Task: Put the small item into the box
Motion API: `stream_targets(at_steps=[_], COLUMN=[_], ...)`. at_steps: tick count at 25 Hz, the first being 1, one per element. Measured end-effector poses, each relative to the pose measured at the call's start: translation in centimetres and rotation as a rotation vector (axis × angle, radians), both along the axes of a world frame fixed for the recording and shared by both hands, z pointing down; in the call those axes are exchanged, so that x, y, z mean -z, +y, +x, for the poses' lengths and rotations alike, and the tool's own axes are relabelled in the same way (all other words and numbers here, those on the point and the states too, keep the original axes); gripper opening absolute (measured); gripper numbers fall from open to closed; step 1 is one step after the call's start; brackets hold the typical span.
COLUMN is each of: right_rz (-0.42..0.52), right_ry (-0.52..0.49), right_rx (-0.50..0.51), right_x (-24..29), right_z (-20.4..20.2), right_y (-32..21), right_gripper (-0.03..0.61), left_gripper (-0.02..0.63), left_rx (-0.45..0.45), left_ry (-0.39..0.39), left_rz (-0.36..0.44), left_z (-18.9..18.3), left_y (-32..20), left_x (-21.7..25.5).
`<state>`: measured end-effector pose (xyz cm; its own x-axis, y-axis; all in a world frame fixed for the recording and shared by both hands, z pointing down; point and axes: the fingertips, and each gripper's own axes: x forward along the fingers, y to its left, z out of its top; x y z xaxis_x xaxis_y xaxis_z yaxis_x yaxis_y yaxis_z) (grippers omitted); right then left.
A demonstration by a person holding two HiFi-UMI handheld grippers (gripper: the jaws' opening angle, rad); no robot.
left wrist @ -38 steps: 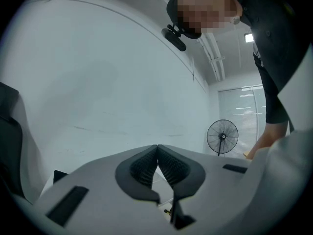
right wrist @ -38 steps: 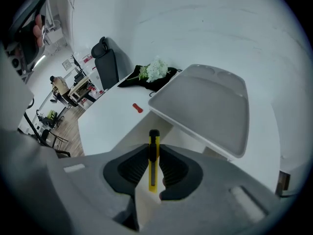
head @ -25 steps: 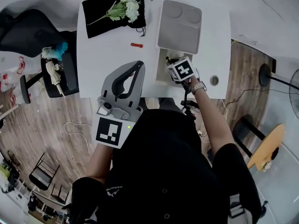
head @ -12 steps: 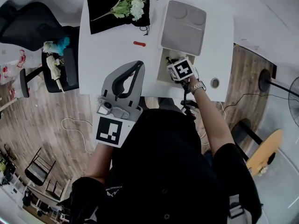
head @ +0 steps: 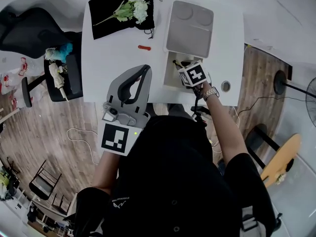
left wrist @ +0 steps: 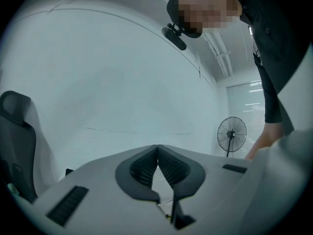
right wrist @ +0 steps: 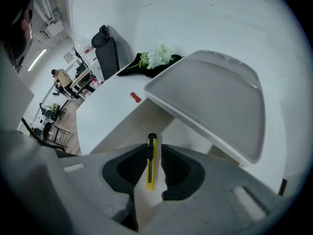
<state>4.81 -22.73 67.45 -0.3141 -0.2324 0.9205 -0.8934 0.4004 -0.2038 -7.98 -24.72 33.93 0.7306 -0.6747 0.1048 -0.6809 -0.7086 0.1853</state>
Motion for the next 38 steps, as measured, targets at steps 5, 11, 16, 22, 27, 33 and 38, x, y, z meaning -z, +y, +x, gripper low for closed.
stream_targets(at_steps=[5,11,16,22,27,33,38], right_rz=[0.065,0.182,0.294,0.430,0.529,0.643,0.677], right_ry=[-0.072,-0.146,-0.226,-0.335,-0.417,-0.427,-0.445], right_rx=[-0.030,-0.089,-0.153,-0.236,-0.286,-0.332,-0.334], right_x=[2.8,7.7,12.9,19.4,24.5,28.5,29.7], right_z=[0.5,1.4,2.6,3.9,5.1,7.0,7.5], right_y=[-0.4,-0.6,-0.6,0.7,2.3,5.4,7.2], right_gripper=[0.072,0.006,0.006,0.006,0.006,0.006,0.006], left_gripper=[0.005,0.005,0.005,0.005,0.005,0.005,0.005], left_rx=[-0.022,-0.058,-0.087,-0.105,-0.104,-0.081,-0.064], left_ry=[0.004,0.013,0.012,0.014,0.009,0.002,-0.004], left_rz=[0.010,0.013,0.018,0.024,0.023,0.031,0.047], left_z=[1.1,3.0,4.5,6.1,6.9,7.3,7.2], left_y=[0.4,1.4,2.4,3.8,5.0,6.0,6.6], left_x=[0.3,0.6,0.6,0.8,0.7,0.9,0.9])
